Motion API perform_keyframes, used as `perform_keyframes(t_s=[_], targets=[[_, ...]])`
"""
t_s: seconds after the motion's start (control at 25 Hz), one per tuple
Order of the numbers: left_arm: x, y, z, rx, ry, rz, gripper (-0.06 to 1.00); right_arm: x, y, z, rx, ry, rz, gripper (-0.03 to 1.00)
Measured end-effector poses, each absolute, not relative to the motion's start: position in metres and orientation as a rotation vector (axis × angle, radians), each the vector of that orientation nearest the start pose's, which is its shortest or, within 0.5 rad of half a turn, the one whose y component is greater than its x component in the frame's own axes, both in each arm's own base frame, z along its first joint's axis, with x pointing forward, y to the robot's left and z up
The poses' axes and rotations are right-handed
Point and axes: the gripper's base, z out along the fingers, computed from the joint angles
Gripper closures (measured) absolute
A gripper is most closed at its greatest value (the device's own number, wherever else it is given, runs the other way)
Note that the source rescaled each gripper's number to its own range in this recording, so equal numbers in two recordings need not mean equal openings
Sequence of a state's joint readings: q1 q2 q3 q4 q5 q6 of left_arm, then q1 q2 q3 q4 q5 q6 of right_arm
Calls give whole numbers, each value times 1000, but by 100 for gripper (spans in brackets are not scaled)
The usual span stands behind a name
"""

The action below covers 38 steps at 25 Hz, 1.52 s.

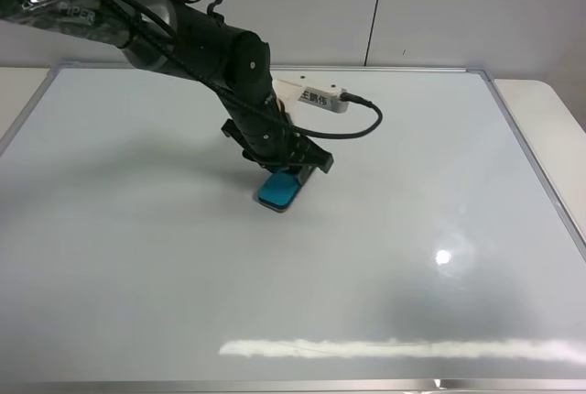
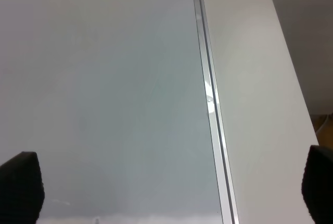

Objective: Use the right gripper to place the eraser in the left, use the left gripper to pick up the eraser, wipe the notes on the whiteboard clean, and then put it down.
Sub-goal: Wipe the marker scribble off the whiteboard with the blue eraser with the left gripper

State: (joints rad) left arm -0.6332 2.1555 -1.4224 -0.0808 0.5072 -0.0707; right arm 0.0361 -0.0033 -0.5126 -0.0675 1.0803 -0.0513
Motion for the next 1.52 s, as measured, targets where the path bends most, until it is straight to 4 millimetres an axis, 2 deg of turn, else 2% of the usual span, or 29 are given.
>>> perform_keyframes(t_s=[0.28, 0.4, 0.6, 0.88, 1.04, 1.28, 1.52], targets=[[388, -208, 120, 614, 2658, -190, 94, -8, -6, 279, -85, 2046, -90, -3], [395, -195, 120, 586, 2659, -178, 94, -8, -6, 279, -85, 2046, -90, -3], [390, -207, 119, 625, 2647, -190, 94, -8, -6, 279, -85, 2046, -90, -3], [369, -261, 118, 695, 2623, -309, 94, -8, -6, 279, -85, 2046, -90, -3], [366, -275, 118, 744, 2623, -313, 94, -8, -6, 279, -85, 2046, -90, -3], [376, -260, 117, 731, 2642, -279, 94, -8, -6, 279, -85, 2046, -90, -3], [402, -213, 117, 663, 2684, -195, 94, -8, -6, 279, -85, 2046, -90, -3]])
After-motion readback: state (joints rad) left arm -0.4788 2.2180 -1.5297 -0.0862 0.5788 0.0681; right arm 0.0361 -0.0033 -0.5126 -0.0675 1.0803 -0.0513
